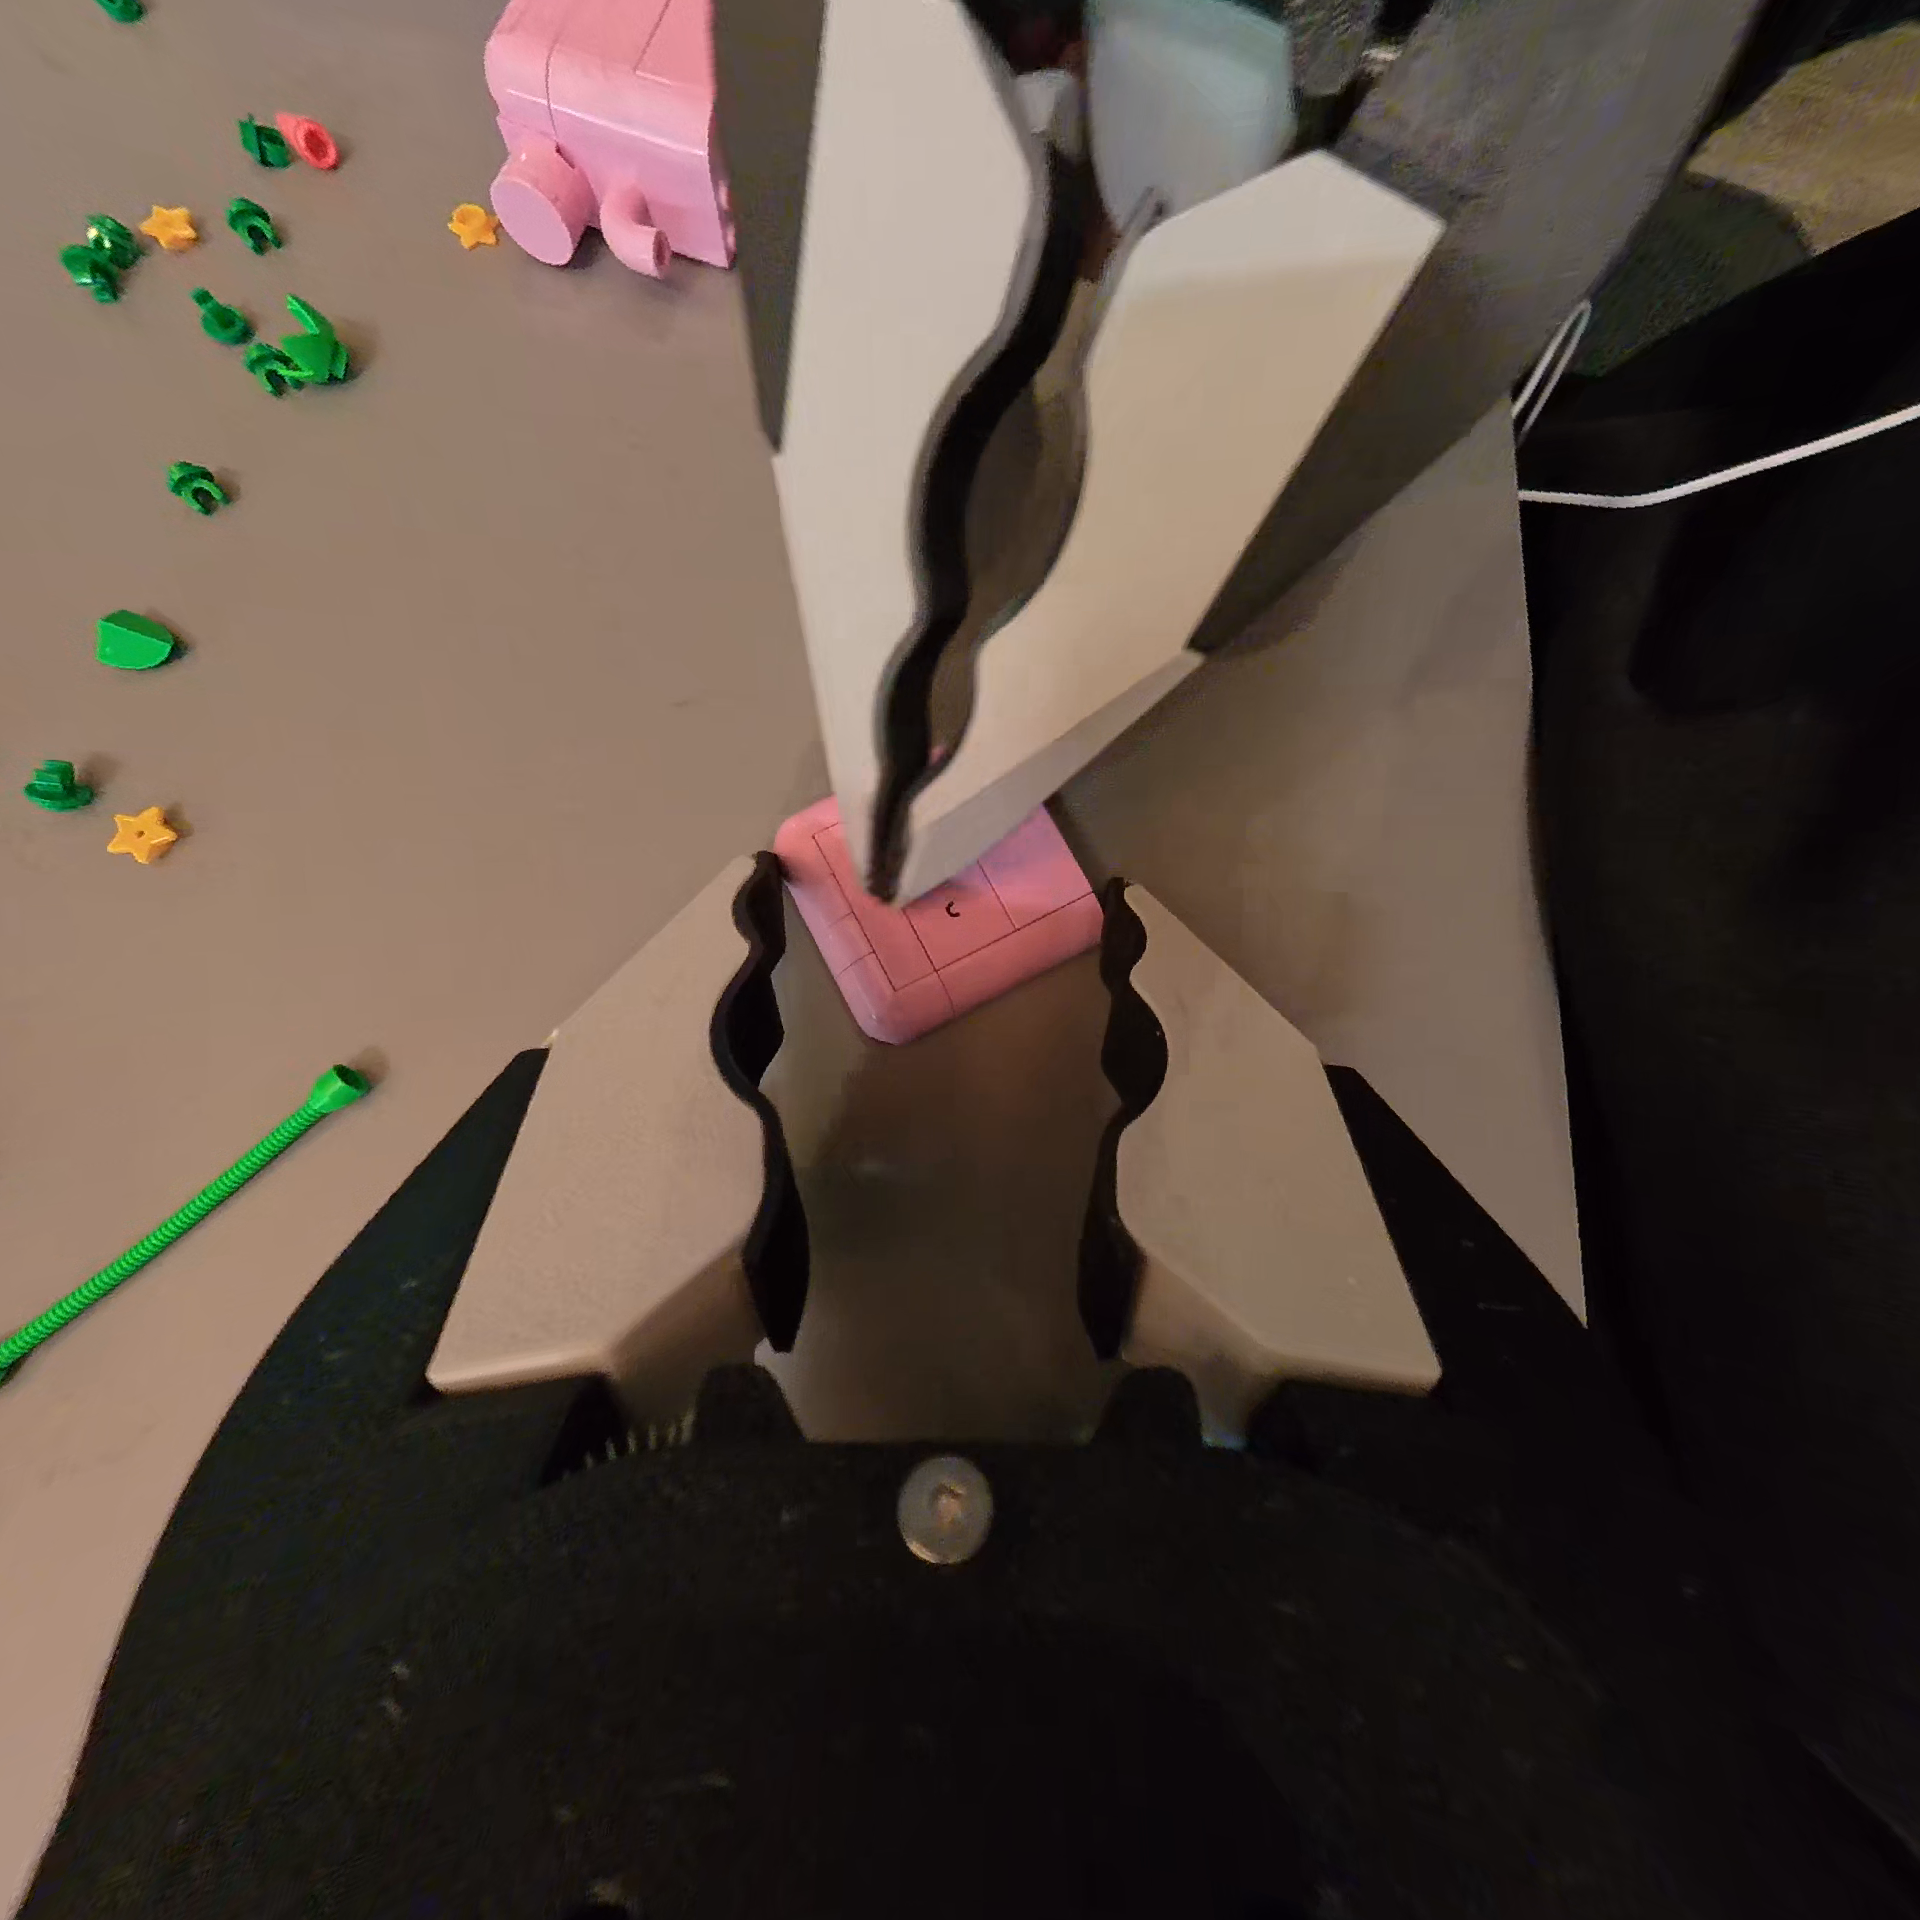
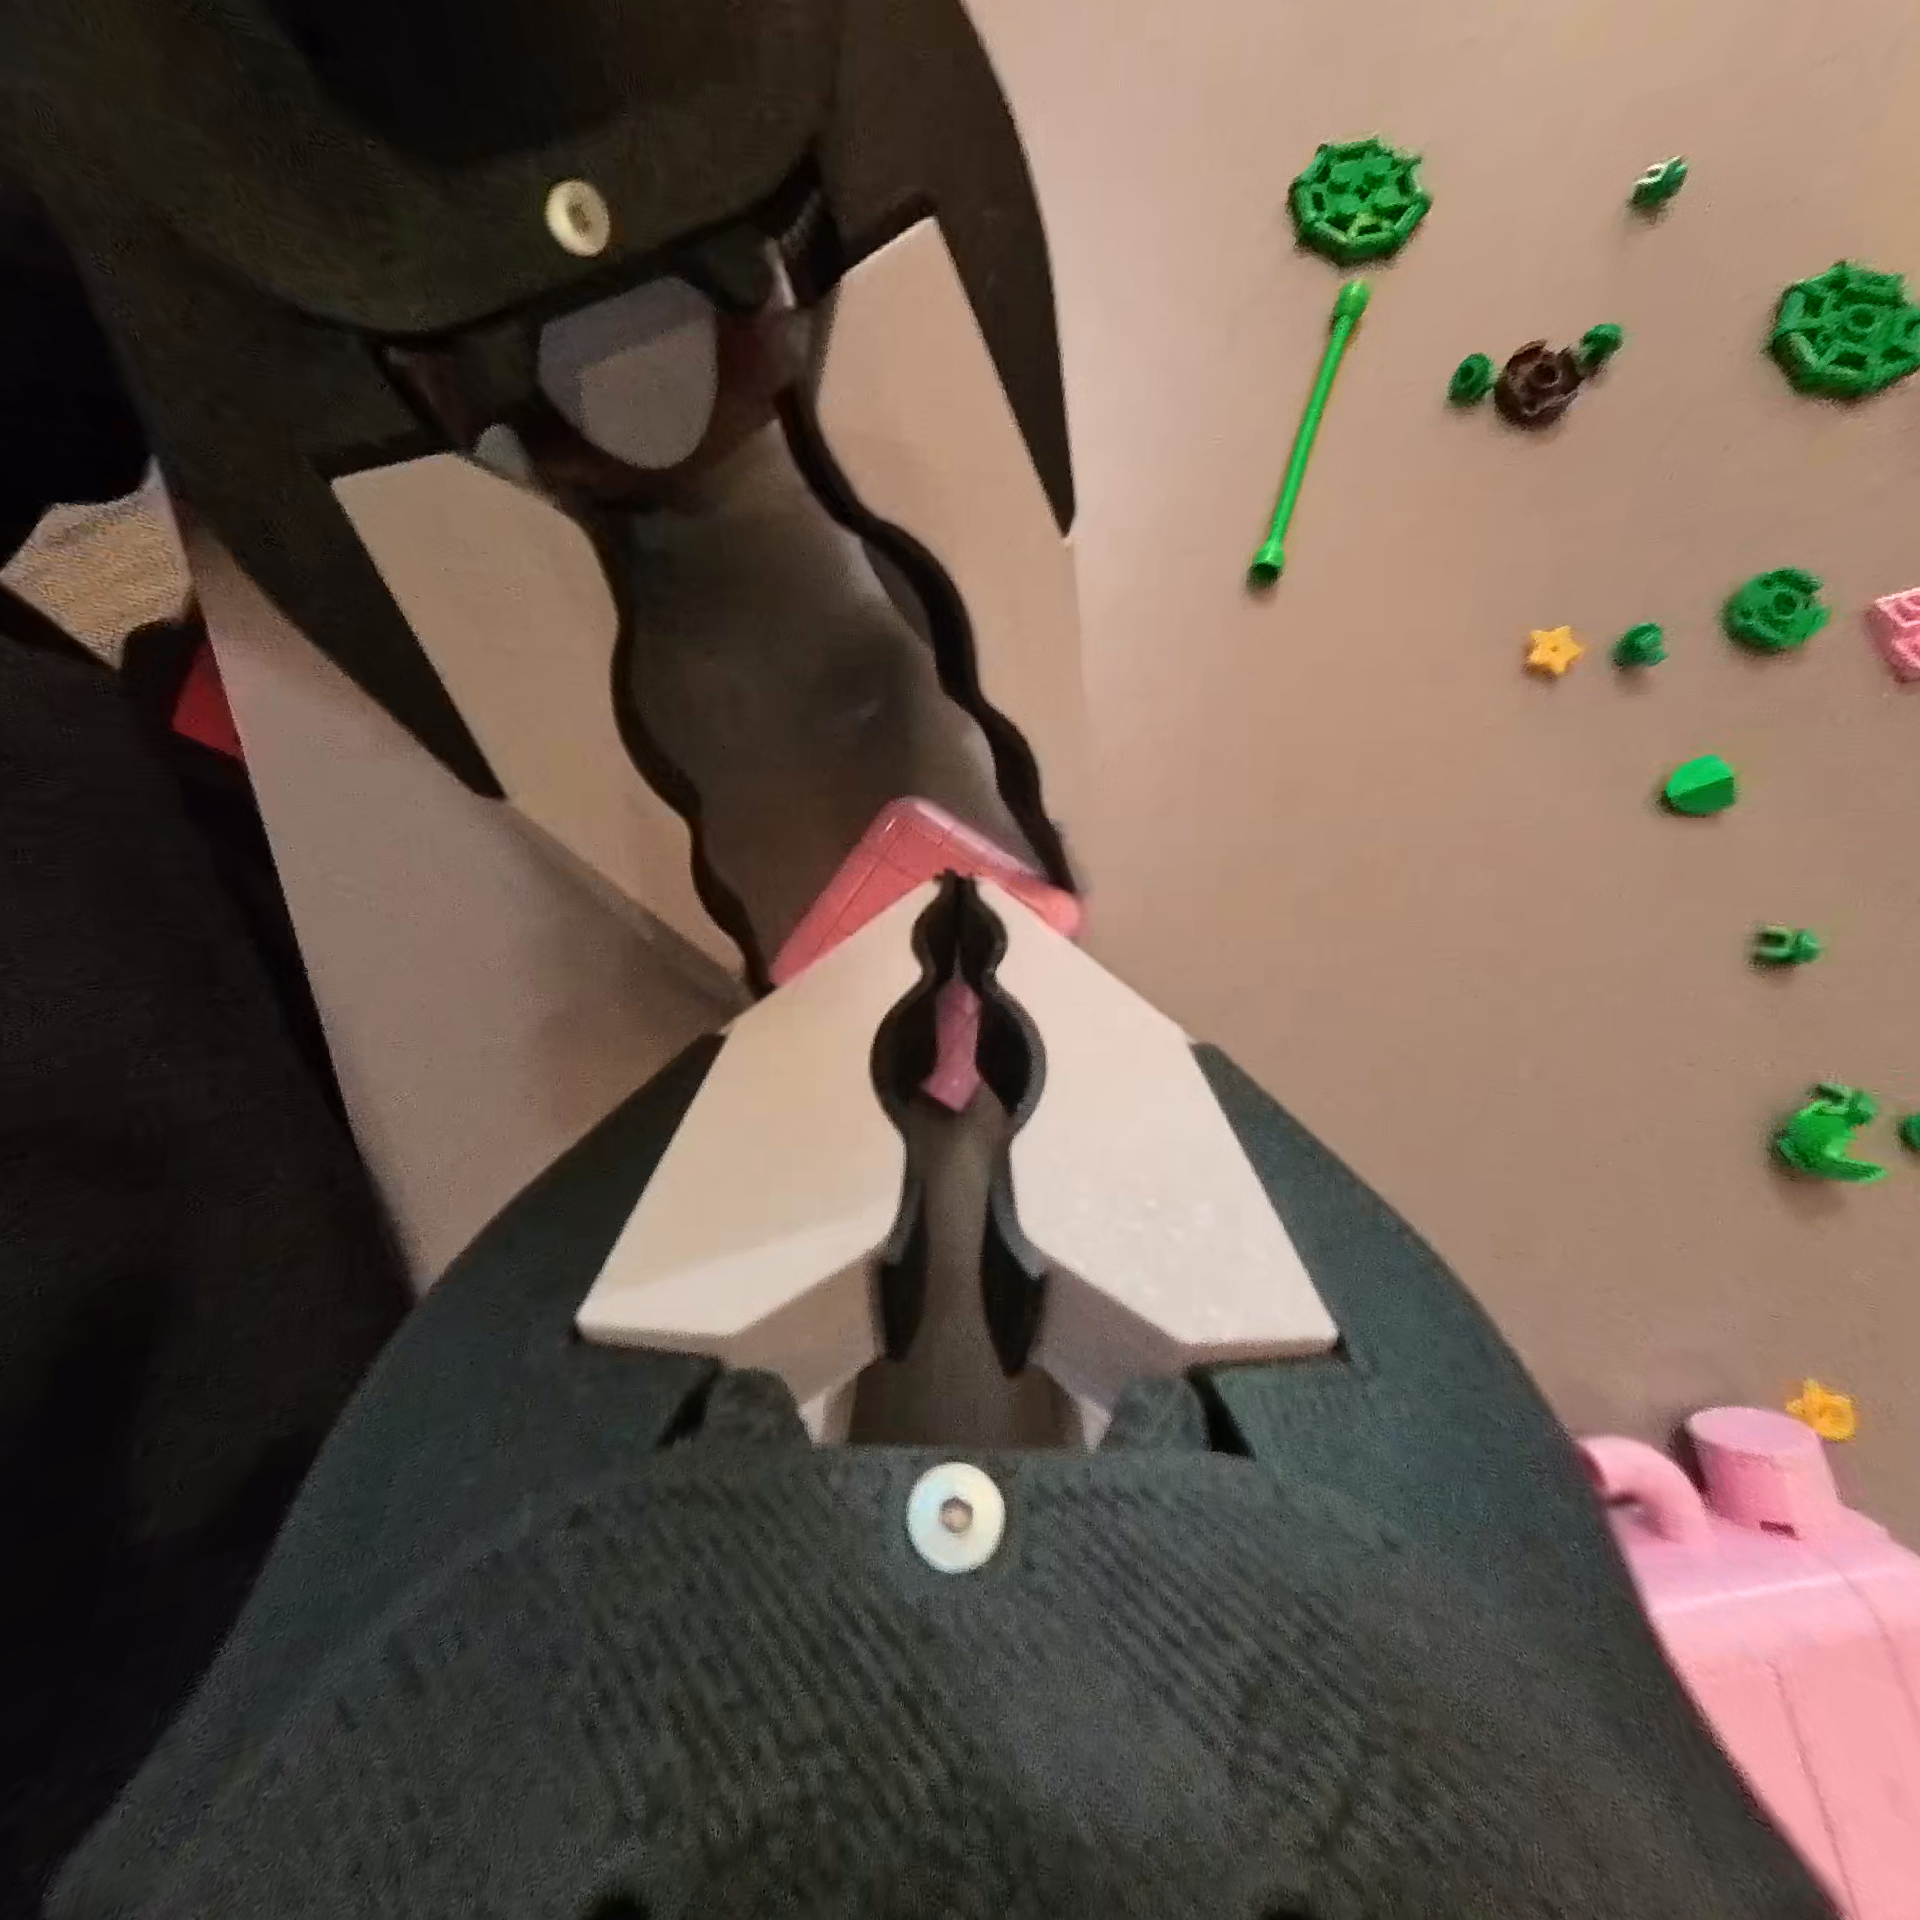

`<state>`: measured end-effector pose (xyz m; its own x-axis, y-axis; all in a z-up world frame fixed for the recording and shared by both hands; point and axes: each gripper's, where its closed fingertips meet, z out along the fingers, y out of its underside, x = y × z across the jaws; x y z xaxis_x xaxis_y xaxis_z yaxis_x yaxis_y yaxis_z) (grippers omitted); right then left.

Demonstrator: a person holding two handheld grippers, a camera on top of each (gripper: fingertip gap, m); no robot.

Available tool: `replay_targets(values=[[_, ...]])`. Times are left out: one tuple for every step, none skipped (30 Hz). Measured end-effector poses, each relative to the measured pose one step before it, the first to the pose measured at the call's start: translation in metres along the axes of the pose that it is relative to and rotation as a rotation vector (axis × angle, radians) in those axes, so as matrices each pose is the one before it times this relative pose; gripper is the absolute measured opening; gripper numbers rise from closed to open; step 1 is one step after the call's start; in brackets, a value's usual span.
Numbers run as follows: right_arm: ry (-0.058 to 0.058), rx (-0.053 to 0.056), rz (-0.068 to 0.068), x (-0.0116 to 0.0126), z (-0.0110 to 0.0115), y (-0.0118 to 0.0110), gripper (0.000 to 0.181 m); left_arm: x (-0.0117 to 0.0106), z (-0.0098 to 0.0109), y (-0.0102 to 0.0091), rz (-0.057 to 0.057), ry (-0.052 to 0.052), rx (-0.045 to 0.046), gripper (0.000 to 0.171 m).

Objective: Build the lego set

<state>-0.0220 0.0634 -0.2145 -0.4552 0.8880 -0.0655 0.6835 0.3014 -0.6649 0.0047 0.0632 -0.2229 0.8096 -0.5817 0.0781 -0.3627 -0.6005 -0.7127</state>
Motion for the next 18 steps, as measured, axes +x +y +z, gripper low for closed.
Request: replay_targets(values=[[-0.0077, -0.0028, 0.0065, 0.00235, 0.00054, 0.00008, 0.0, -0.00005, 0.0, 0.00001, 0.0002, -0.0003, -0.00004, 0.059], [0.0083, -0.015, -0.0071, 0.00339, -0.0011, 0.00161, 0.0, 0.00004, -0.00001, 0.00003, 0.0004, -0.0005, -0.00005, 0.058], [0.045, -0.0276, -0.0258, 0.00711, -0.00293, 0.00347, 0.0, -0.00014, 0.0, 0.0, 0.0008, -0.0006, -0.00001, 0.059], [0.0735, -0.0566, -0.043, 0.01235, -0.00232, 0.00907, 0.0, 0.00003, -0.00007, 0.0001, 0.0009, -0.0007, -0.00009, 0.059], [0.0599, -0.074, -0.0475, 0.00948, -0.00102, 0.0141, 0.0, -0.00003, -0.00013, 0.00011, 0.0003, -0.0003, 0.00034, 0.058], [0.0093, 0.0335, 0.0041, 0.00193, -0.00422, -0.00088, 0.0, 0.00004, -0.00024, 0.00006, -0.0002, 0.0005, 0.00045, 0.058], [-0.0438, 0.0295, 0.0333, -0.00483, -0.00406, -0.00122, 0.0, 0.00009, -0.0001, -0.00012, -0.0005, 0.0015, 0.0009, 0.058], [-0.0497, 0.0528, 0.0454, -0.00587, -0.00474, -0.00493, 0.0, 0.00002, -0.00007, -0.00004, -0.0015, 0.0022, 0.00092, 0.058], [-0.0308, 0.0615, 0.0456, -0.00344, -0.00463, -0.00563, 0.0, -0.00018, -0.00018, -0.00008, -0.0024, 0.0008, 0.00095, 0.058], [-0.0111, 0.0404, 0.0382, -0.00041, -0.00286, -0.00212, 0.0, -0.00109, -0.00012, -0.00006, -0.0049, -0.0044, 0.0012, 0.058], [-0.0011, 0.0151, 0.0264, 0.00093, -0.00075, 0.00219, 0.0, -0.00113, -0.00018, -0.00022, -0.0072, -0.0033, 0.0017, 0.059], [0.0028, 0.0053, 0.0144, 0.00139, 0.0007, 0.0041, 0.0, -0.00121, -0.00026, -0.00023, -0.0092, -0.0021, 0.00229, 0.059], [0.007, 0.0062, 0.0045, 0.00116, 0.0011, 0.00477, 0.0, -0.00203, -0.00028, -0.00006, -0.0087, -0.0061, 0.00153, 0.059], [0.0091, 0.0018, -0.0016, 0.00098, 0.00077, 0.0052, 0.0, -0.00288, -0.00044, 0.00047, -0.0011, -0.0132, -0.0009, 0.059], [0.0064, -0.0041, -0.0067, 0.00082, 0.00079, 0.00475, 0.0, -0.0037, -0.00059, 0.00102, 0.0055, -0.0212, -0.00363, 0.059], [0.0056, -0.0044, -0.0146, 0.00021, -0.00034, 0.00344, 0.004, -0.00268, -0.00046, 0.00111, 0.0083, -0.0165, -0.00362, 0.061], [0.0129, 0.001, -0.0242, 0.00058, -0.00147, 0.00111, 0.008, -0.00085, -0.0002, 0.00047, 0.0052, -0.0061, -0.00161, 0.062], [0.0225, 0.0088, -0.0323, 0.00164, -0.00242, -0.00105, 0.01, -0.00011, 0.0, 0.00004, 0.0011, -0.0008, -0.00056, 0.062]])
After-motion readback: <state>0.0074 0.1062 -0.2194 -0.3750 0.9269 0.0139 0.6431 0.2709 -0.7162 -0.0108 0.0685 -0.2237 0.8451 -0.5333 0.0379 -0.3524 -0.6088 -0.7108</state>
